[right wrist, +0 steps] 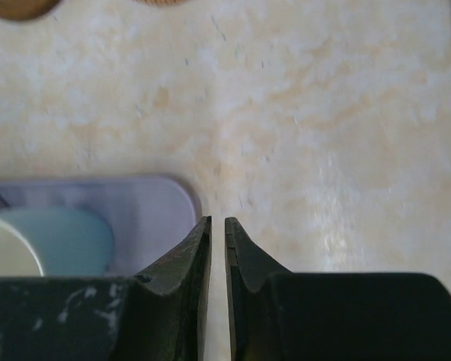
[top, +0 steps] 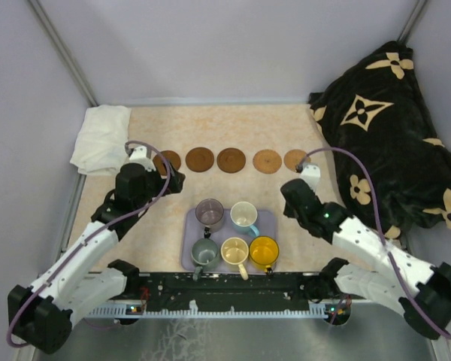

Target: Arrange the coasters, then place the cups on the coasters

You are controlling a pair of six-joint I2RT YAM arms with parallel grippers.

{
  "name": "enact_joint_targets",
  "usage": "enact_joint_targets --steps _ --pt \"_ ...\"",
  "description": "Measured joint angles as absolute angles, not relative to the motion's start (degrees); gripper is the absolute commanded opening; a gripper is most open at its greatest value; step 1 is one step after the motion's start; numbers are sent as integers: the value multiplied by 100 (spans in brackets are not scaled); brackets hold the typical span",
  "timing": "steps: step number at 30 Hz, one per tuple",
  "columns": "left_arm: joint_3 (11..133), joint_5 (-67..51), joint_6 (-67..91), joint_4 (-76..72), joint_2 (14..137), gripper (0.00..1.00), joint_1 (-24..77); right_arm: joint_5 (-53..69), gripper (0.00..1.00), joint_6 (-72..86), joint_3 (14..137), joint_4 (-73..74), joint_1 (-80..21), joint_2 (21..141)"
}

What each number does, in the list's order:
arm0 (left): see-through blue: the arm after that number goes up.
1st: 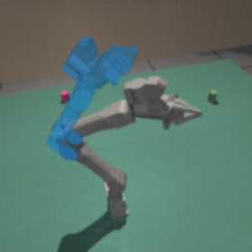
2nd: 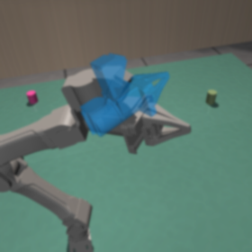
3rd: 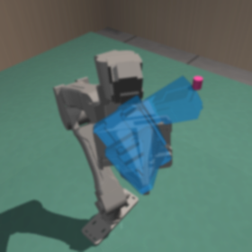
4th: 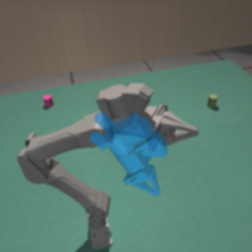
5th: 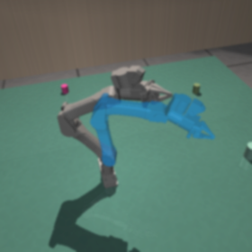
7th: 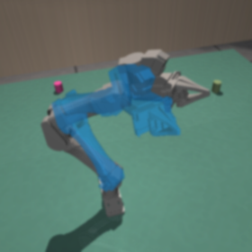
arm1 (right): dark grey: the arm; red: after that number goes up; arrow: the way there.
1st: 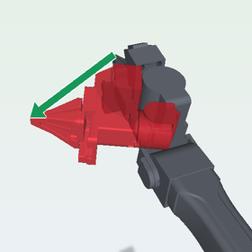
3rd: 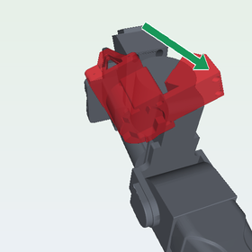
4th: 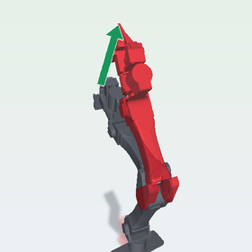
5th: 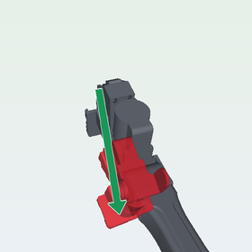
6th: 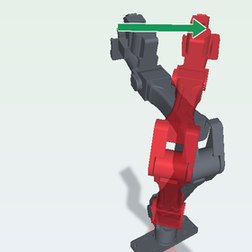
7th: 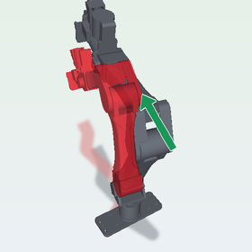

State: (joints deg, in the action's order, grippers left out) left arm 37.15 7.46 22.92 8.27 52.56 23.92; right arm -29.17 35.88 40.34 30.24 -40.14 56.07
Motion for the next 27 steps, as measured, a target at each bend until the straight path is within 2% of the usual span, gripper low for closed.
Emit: enact_joint_targets --steps 4,7,18,27 --pt "3669 663 2246 952 4713 100 2912 -2947 14 4241 3627 4086 -4565 4477" --pt "3669 565 2213 1127 4392 100 3531 -3013 16 4571 3601 4477 -4720 4110" --pt "3701 -1004 1782 1599 4169 100 4720 -4104 21 5072 4134 4803 -4746 5242" --pt "4084 -1813 1933 1938 5343 100 6956 -4641 21 5334 4364 4711 -4587 5116"
